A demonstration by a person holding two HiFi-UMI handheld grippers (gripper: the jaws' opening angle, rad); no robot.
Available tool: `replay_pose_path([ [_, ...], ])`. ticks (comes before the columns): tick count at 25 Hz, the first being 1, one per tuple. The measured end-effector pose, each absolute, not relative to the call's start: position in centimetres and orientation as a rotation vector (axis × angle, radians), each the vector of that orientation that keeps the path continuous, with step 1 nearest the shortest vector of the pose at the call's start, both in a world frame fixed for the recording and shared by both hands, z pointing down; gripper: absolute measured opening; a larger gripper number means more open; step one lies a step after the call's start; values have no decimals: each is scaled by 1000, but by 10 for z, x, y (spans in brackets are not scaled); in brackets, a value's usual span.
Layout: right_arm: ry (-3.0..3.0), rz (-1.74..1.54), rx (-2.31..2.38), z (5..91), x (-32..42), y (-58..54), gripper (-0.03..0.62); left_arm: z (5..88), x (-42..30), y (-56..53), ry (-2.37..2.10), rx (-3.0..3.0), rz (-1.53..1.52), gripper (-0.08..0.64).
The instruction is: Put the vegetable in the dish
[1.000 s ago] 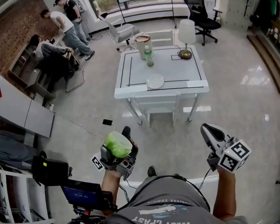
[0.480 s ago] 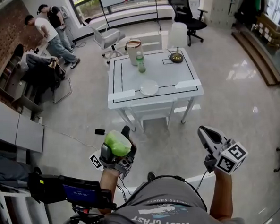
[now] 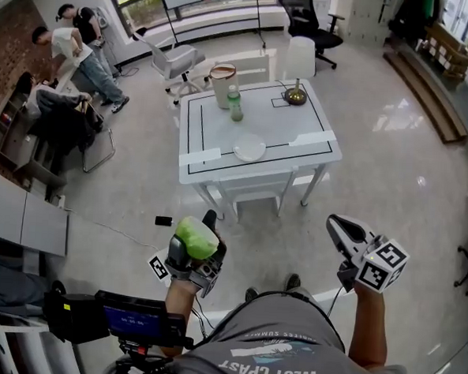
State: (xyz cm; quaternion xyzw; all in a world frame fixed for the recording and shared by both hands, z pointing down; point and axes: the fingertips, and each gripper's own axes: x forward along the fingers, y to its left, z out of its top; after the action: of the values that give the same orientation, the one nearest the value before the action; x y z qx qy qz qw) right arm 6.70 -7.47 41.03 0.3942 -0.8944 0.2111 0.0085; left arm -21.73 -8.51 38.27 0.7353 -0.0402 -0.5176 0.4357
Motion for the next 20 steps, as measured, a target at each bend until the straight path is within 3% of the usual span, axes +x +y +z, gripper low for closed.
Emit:
replay_pose_path([
  [20, -2869, 675, 1039, 413, 133, -191, 9, 363, -139, -145, -214, 1906, -1380, 549],
])
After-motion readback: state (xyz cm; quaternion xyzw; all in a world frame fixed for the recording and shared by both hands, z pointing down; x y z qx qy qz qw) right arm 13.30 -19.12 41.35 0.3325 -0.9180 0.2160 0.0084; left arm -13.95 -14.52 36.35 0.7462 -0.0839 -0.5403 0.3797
